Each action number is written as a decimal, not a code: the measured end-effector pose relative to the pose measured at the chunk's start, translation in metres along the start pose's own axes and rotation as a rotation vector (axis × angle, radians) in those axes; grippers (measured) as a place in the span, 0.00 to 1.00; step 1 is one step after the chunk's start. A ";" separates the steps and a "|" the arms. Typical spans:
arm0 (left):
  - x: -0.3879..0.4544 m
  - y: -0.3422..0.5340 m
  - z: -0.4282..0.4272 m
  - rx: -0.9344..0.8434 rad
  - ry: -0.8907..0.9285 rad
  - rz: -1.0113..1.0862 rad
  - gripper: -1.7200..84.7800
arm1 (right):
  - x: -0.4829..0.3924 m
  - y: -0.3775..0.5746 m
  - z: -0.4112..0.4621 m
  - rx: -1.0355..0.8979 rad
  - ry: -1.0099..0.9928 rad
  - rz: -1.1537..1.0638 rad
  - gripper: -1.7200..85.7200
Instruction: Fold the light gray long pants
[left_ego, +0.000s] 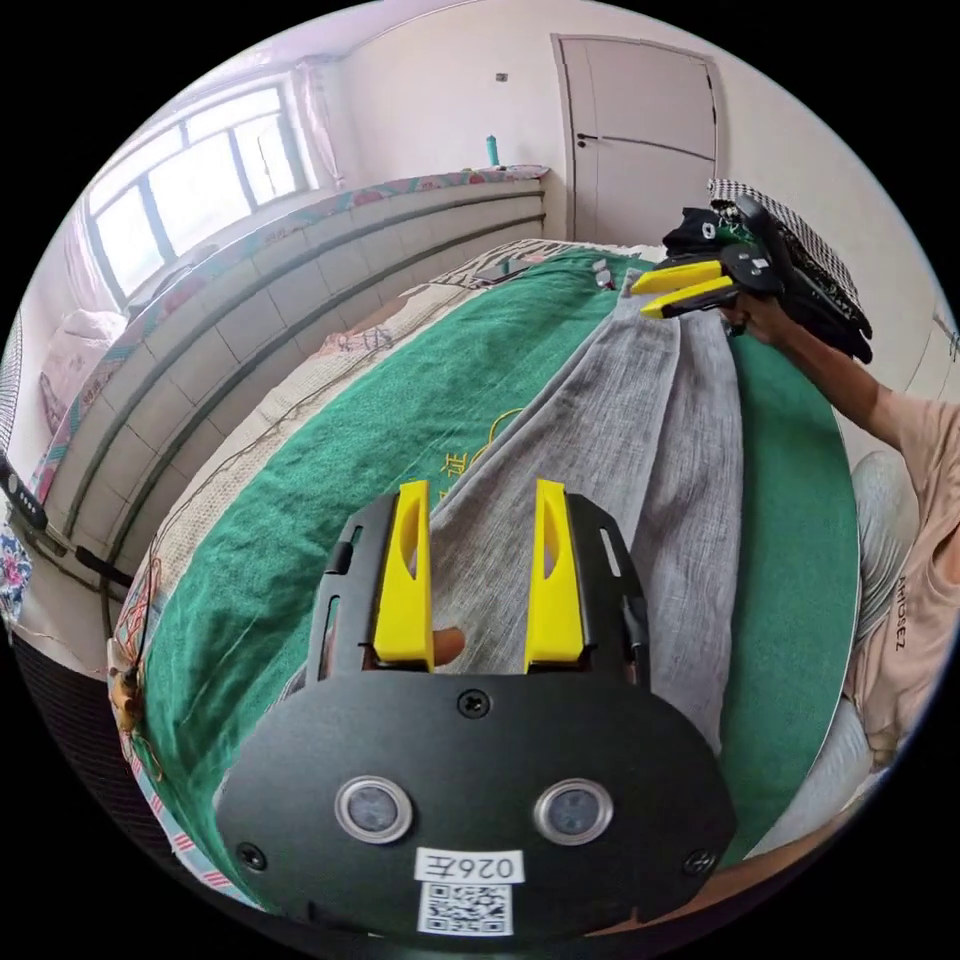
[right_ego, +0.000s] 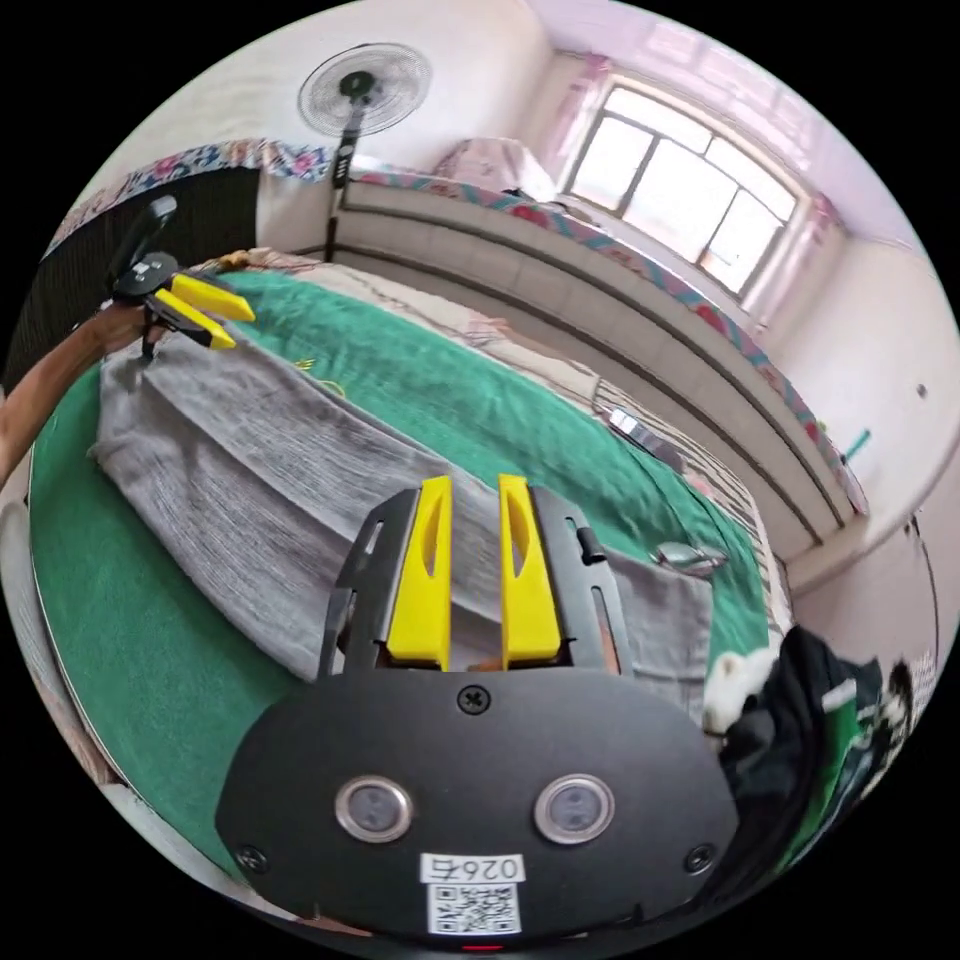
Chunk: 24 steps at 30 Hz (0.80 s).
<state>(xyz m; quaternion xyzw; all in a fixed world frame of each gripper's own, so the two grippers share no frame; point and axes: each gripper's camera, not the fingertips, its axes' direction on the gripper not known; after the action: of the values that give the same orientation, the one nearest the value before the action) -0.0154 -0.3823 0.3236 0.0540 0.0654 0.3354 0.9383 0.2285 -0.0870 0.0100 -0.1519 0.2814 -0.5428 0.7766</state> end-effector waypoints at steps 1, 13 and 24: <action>0.004 0.000 0.010 -0.063 -0.029 0.031 0.17 | -0.003 -0.016 0.016 -0.035 -0.040 -0.036 0.09; 0.011 -0.007 0.034 -0.282 -0.089 -0.002 0.01 | 0.032 -0.050 0.097 -0.278 -0.215 0.051 0.02; 0.053 0.085 -0.079 -0.073 -0.441 -0.129 0.01 | 0.059 0.035 0.049 -0.049 -0.197 0.273 0.05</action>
<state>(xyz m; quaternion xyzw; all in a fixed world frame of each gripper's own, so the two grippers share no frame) -0.0401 -0.2788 0.2533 0.0879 -0.1499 0.2568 0.9507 0.2993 -0.1321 0.0139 -0.1837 0.2351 -0.4074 0.8631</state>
